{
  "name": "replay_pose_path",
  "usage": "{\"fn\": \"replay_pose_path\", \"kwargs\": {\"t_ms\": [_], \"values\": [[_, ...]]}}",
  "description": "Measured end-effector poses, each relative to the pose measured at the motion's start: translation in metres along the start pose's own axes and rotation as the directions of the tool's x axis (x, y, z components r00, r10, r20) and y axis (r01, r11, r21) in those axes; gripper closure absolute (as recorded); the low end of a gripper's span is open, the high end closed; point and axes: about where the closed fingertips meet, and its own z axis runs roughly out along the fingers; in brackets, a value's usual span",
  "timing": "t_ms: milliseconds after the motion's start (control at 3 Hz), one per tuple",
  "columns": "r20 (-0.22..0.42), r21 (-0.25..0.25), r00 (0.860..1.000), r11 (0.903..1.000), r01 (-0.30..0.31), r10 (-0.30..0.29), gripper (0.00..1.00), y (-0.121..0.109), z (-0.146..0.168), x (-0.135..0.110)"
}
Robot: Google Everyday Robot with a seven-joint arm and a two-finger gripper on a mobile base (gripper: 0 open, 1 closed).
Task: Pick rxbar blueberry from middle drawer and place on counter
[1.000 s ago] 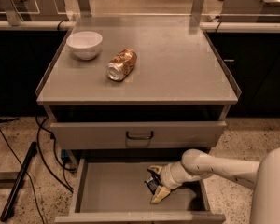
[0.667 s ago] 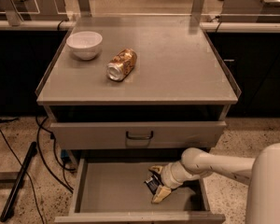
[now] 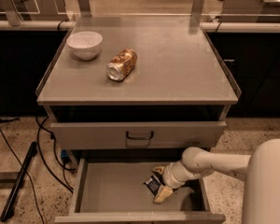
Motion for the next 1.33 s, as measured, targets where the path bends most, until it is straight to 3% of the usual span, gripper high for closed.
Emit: {"fn": "replay_pose_path", "kwargs": {"t_ms": [667, 1333], "values": [[-0.027, -0.005, 0.999, 0.9995, -0.033, 0.032, 0.28, 0.008, -0.009, 0.010], [-0.053, -0.030, 0.997, 0.9977, -0.060, 0.059, 0.68, 0.021, -0.012, 0.018]]}}
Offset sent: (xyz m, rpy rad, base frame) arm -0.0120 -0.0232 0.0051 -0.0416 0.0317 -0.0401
